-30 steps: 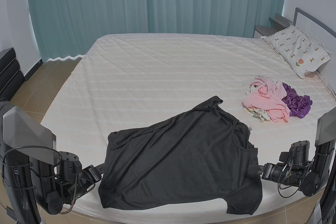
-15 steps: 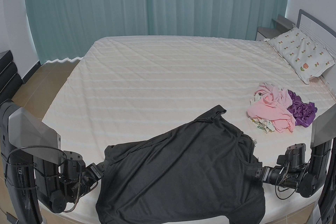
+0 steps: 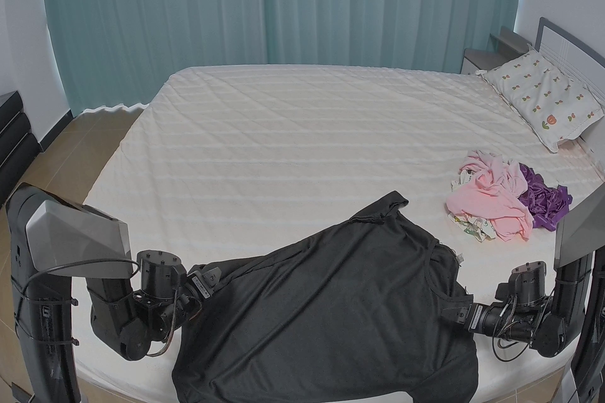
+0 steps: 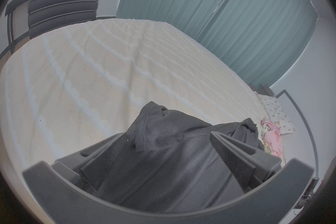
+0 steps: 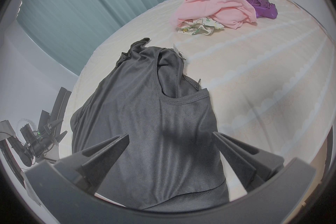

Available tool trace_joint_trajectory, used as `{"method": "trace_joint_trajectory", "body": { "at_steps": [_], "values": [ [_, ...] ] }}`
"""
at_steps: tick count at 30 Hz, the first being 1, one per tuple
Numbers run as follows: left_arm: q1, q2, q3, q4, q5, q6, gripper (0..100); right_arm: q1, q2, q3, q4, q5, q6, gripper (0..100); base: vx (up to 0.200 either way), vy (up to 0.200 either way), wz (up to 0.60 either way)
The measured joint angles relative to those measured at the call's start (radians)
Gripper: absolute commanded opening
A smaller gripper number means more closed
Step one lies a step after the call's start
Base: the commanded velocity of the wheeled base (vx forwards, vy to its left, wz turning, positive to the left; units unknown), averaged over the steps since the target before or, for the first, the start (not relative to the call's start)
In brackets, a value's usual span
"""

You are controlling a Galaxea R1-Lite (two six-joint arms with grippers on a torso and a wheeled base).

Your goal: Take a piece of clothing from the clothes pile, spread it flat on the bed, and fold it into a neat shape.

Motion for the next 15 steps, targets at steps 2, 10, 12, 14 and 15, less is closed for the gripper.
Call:
{"method": "trace_joint_trajectory", "body": {
  "at_steps": [2, 10, 12, 14, 15],
  "values": [
    [-0.010, 0.011, -0.028, 0.021, 0.014, 0.007, 100, 0.001, 0.001, 0.000, 0.000, 0.000, 0.000, 100, 0.000, 0.000, 0.00],
    [-0.063, 0.046, -0.040, 0.023, 0.044, 0.012, 100, 0.003, 0.008, 0.000, -0.006, -0.001, -0.004, 100, 0.000, 0.000, 0.00],
    [-0.075, 0.059, -0.044, 0.023, 0.044, 0.012, 100, 0.003, 0.010, 0.000, -0.007, -0.001, -0.004, 100, 0.000, 0.000, 0.00],
    [-0.084, 0.073, -0.049, 0.023, 0.050, 0.013, 100, 0.003, 0.012, 0.000, -0.007, -0.001, -0.006, 100, 0.000, 0.000, 0.00],
    [-0.086, 0.081, -0.053, 0.023, 0.058, 0.014, 100, 0.004, 0.013, 0.000, -0.007, -0.001, -0.007, 100, 0.000, 0.000, 0.00]
  ]
}}
